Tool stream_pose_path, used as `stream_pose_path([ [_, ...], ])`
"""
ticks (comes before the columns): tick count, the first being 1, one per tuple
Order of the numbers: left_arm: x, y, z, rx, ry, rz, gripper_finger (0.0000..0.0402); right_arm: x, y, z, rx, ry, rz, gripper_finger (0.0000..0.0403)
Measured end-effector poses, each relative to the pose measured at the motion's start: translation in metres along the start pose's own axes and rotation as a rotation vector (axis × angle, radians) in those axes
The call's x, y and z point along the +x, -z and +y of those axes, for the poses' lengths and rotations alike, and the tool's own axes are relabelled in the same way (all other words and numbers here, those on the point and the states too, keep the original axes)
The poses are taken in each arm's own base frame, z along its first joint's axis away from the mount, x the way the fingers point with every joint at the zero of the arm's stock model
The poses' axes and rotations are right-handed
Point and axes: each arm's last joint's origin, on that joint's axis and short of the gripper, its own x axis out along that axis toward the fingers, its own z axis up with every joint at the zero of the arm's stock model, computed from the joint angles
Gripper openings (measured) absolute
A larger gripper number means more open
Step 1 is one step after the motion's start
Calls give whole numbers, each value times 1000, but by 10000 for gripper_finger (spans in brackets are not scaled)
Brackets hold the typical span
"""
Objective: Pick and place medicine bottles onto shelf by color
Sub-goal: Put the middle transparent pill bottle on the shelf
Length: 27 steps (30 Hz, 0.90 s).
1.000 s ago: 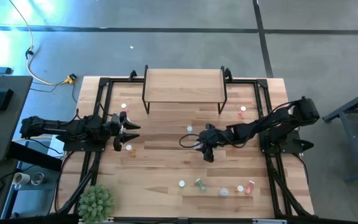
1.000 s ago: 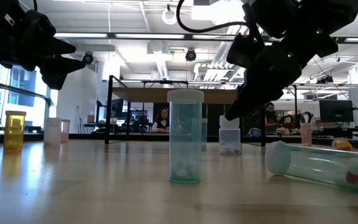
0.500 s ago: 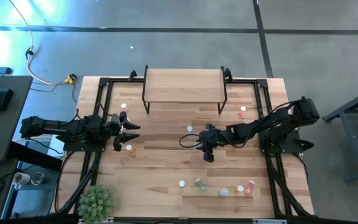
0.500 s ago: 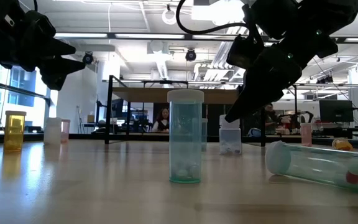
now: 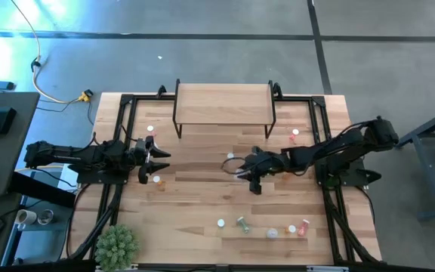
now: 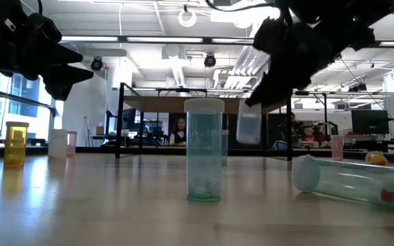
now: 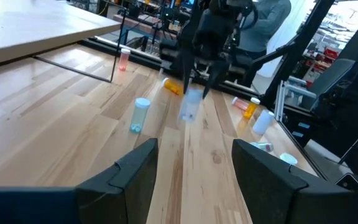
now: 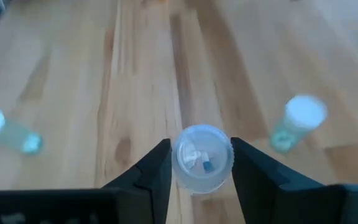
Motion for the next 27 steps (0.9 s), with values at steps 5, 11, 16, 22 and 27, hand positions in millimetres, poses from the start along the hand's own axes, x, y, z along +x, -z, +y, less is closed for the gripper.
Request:
stream_pose_path([
  [5,0,0,0,0,0,-1,195,-26,-20,-13,41,37,-121,129],
  [11,0,0,0,0,1,-2,195,-63,-42,-41,68,117,-282,129],
  [16,0,0,0,0,1,-2,195,-95,-54,-71,110,233,-404,129],
  [22,0,0,0,0,0,-1,195,-132,-79,-103,94,413,-374,129],
  [27,0,0,0,0,0,2,195,-152,-100,-130,108,550,-282,129],
])
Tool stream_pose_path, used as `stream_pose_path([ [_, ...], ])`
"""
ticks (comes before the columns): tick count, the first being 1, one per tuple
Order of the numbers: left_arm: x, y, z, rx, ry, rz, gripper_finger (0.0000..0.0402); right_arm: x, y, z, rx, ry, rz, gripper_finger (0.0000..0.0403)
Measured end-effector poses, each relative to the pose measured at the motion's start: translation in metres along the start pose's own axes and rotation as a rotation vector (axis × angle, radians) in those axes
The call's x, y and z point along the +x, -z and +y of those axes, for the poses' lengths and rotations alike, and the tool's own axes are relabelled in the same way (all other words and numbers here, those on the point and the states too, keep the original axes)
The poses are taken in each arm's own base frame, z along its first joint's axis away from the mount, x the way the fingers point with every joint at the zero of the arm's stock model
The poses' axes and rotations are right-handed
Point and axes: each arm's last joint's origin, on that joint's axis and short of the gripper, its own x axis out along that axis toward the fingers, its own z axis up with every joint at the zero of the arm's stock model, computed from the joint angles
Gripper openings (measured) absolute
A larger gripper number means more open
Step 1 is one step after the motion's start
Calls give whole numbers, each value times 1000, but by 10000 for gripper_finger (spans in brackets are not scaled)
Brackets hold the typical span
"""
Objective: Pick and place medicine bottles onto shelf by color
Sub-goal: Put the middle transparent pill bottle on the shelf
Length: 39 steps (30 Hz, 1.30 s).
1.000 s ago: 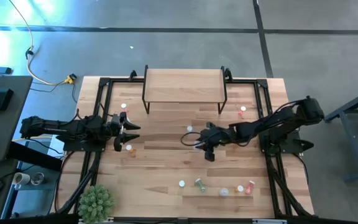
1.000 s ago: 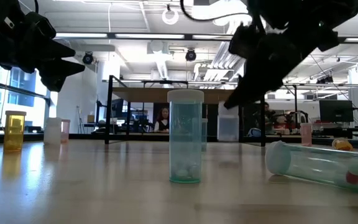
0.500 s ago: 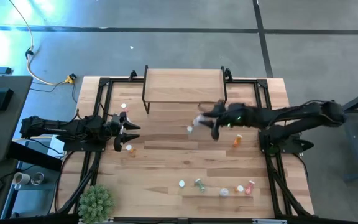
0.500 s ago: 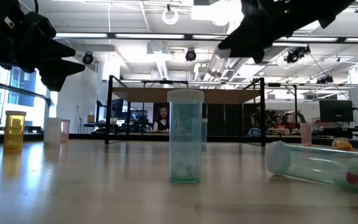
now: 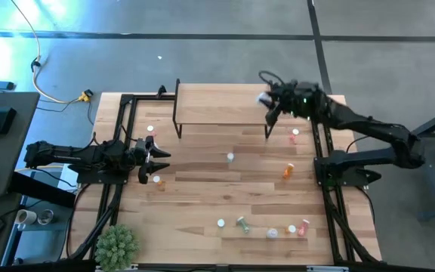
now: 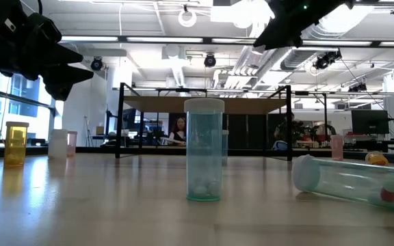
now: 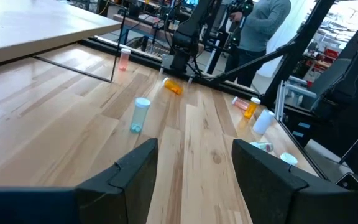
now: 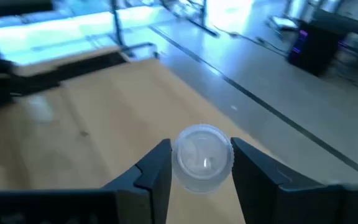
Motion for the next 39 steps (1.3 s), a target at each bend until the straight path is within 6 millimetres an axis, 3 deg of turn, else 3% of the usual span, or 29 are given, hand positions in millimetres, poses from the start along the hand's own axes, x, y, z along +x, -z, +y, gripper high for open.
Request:
stream_pose_path([
  [10,0,0,0,0,0,1,195,37,-16,-31,36,49,204,129],
  [23,0,0,0,0,0,0,195,83,-4,-54,112,53,376,129],
  [39,0,0,0,-9,0,0,195,93,5,-69,142,79,420,129],
])
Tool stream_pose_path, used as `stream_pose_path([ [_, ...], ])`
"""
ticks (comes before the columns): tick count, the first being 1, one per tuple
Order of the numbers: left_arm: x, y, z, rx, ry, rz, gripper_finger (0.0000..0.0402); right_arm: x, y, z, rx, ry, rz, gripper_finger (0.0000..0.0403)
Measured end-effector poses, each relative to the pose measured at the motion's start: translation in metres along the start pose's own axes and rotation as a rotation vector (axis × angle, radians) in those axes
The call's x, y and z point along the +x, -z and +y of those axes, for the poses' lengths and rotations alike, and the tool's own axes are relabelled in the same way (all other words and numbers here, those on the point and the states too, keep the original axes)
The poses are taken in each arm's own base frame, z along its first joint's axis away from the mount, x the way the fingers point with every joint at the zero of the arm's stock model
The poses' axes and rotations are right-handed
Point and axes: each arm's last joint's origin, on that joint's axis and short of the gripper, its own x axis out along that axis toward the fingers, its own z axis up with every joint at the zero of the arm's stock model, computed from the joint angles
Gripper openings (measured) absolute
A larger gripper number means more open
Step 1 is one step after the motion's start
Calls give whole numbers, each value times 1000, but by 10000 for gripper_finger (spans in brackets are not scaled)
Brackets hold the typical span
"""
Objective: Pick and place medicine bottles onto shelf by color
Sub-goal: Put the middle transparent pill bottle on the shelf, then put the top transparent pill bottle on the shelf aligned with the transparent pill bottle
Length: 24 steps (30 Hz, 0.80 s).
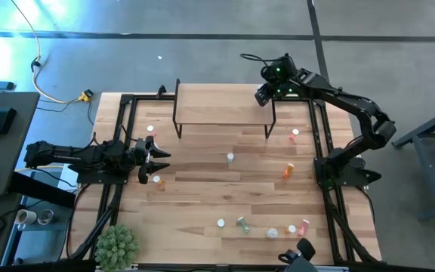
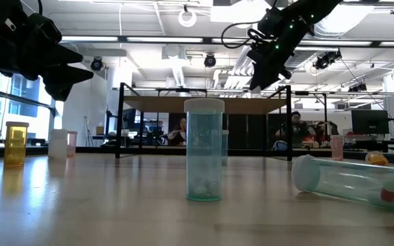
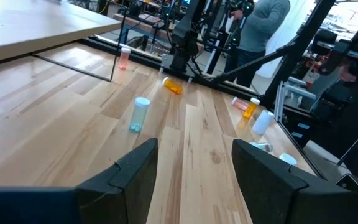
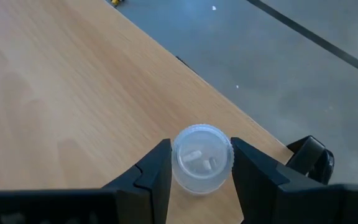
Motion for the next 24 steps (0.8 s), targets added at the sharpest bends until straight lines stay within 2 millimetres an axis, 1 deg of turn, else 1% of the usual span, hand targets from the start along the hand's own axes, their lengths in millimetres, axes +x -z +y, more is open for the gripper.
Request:
stream_pose_path([
  [4,0,0,0,0,0,0,195,0,0,0,-1,0,4,134],
  [12,0,0,0,0,5,2,195,0,1,0,0,0,9,187],
  [18,0,0,0,18,3,1,195,-1,-1,0,-1,0,-10,203],
  [21,0,0,0,34,2,1,195,-7,-2,0,2,2,-29,204],
  [24,0,0,0,22,2,0,195,-20,-4,0,2,15,-68,204],
])
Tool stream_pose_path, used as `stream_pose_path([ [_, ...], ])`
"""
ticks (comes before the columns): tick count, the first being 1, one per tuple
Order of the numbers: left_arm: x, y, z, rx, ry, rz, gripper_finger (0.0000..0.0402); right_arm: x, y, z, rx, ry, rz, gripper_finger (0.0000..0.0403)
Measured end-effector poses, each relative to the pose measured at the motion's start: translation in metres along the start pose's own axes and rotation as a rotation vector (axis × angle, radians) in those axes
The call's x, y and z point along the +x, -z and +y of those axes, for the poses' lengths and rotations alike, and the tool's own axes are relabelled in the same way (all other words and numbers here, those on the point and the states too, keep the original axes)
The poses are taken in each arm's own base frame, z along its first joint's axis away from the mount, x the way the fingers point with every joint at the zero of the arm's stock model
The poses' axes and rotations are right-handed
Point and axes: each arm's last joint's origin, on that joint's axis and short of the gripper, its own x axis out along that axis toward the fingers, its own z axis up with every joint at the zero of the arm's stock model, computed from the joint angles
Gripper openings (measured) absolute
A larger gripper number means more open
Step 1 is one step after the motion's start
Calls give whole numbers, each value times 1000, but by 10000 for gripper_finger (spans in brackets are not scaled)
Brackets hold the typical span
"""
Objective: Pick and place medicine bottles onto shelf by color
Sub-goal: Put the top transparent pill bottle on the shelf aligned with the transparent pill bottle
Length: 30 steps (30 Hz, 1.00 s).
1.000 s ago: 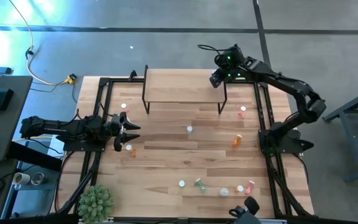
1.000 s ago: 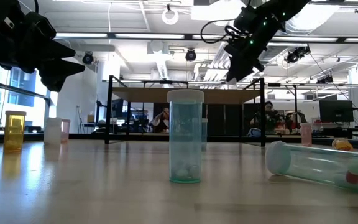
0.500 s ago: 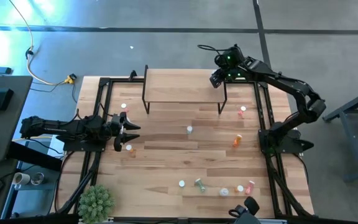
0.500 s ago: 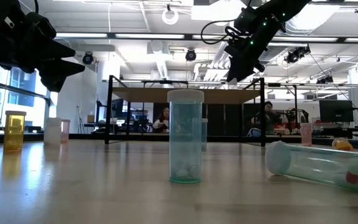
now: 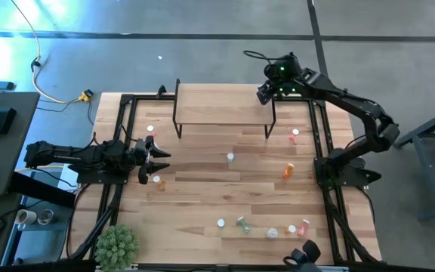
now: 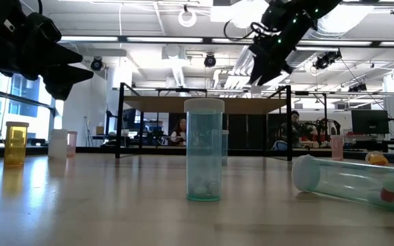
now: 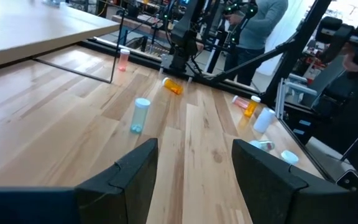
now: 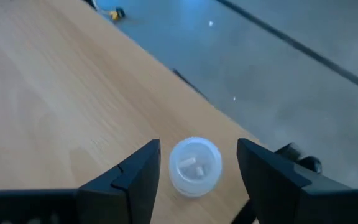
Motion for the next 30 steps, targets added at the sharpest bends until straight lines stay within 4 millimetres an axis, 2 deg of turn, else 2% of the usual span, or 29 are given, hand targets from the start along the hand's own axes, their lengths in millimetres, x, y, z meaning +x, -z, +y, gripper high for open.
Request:
stream_pose_path([
  [7,0,0,0,-4,-8,-1,200,-37,-6,3,-7,-9,-106,204],
  [13,0,2,2,-27,-58,9,233,-61,-3,17,-39,-53,-137,204],
  [17,0,2,1,-38,-36,17,244,-72,-1,30,-66,-95,-147,204],
  [24,0,0,-1,-54,-18,10,238,-86,2,47,-108,-157,-179,204],
  [30,-2,-15,-6,-33,-19,-36,236,-91,3,56,-131,-191,-187,204],
])
